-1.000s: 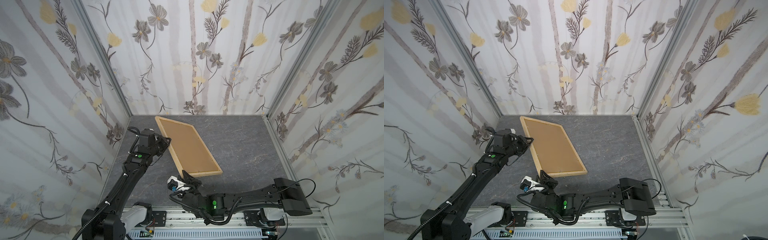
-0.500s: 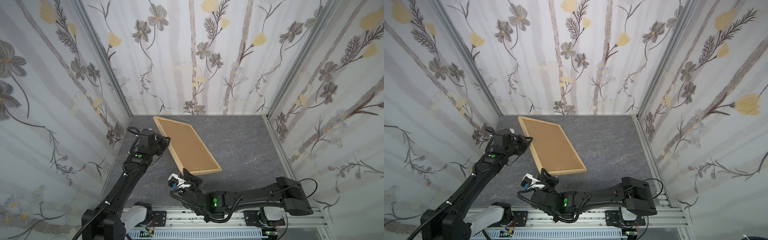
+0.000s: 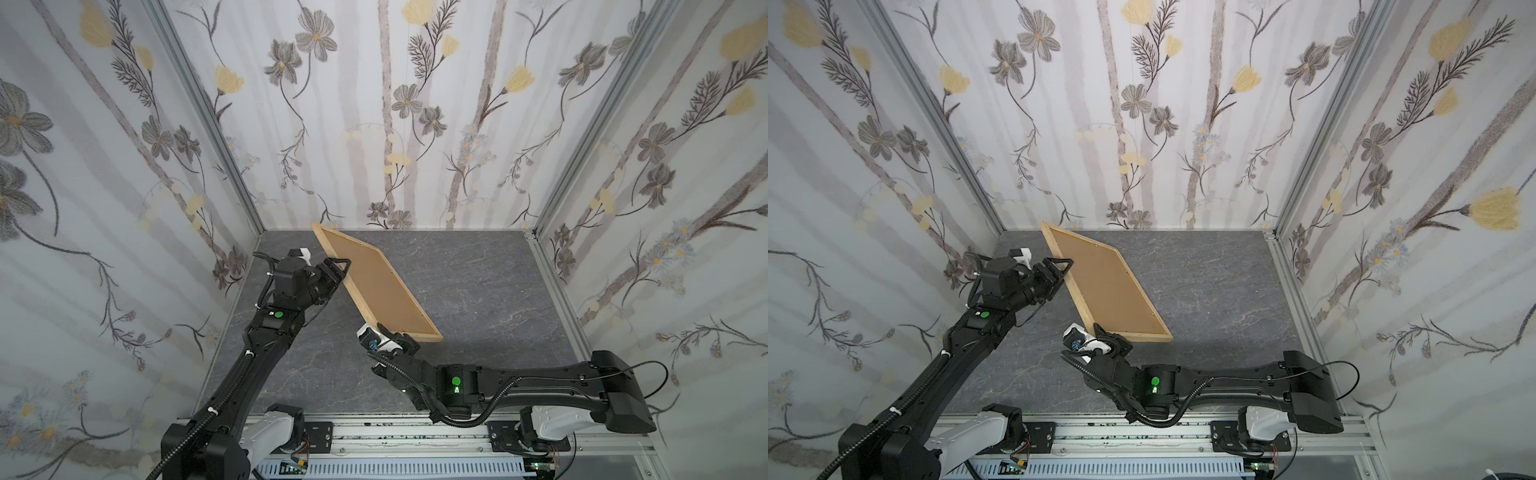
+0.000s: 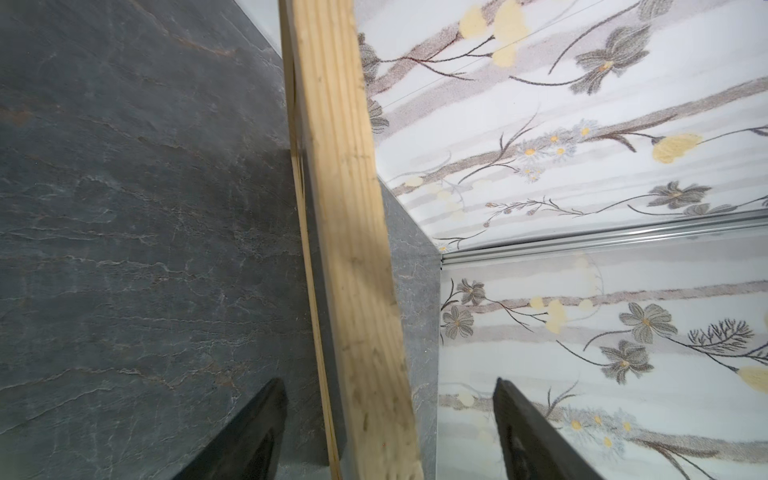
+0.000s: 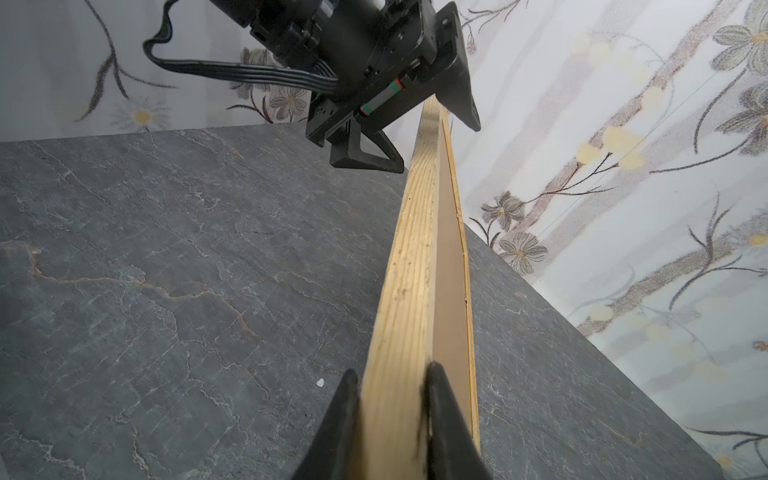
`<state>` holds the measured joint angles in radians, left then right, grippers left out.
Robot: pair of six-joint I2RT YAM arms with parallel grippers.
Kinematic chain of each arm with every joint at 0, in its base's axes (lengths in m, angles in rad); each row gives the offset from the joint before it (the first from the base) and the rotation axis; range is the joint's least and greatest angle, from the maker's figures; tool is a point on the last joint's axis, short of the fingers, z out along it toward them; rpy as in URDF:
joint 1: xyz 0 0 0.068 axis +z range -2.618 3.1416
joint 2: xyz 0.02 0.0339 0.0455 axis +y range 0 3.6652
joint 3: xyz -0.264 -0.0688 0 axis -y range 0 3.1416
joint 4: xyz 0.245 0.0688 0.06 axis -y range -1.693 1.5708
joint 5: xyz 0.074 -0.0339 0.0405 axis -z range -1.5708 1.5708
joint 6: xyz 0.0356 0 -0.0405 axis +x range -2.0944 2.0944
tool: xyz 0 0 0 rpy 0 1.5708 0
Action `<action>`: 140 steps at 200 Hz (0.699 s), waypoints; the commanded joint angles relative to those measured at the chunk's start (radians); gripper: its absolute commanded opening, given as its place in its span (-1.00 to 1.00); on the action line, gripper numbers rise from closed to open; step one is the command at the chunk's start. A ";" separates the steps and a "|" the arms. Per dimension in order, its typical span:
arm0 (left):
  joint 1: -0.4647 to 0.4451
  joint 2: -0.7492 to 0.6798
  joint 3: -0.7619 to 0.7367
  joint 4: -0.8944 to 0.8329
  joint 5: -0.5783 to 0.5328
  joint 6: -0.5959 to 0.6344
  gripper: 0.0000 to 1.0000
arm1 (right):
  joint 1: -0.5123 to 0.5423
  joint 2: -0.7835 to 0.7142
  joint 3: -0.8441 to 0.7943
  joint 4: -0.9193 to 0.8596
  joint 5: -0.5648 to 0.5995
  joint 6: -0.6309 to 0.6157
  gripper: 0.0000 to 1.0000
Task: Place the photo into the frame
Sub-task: 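Raise the frame upright with the right gripper and flip it face-up onto the table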
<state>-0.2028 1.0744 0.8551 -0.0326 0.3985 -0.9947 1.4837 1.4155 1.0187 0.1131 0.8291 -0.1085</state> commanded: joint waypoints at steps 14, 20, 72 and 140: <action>0.000 -0.021 0.003 0.062 0.030 0.011 0.66 | -0.023 -0.051 -0.020 0.055 -0.071 0.154 -1.00; 0.001 -0.025 0.004 0.062 0.028 0.010 0.67 | -0.027 -0.060 -0.023 0.056 -0.073 0.160 -1.00; 0.000 -0.047 0.021 0.019 -0.001 0.040 0.69 | -0.104 -0.158 -0.058 0.068 -0.122 0.222 -1.00; 0.001 -0.063 0.027 -0.019 -0.023 0.065 0.71 | -0.252 -0.315 -0.122 0.069 -0.245 0.339 -1.00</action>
<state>-0.2028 1.0161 0.8711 -0.0395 0.3927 -0.9493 1.2682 1.1404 0.9192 0.1406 0.6628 0.0746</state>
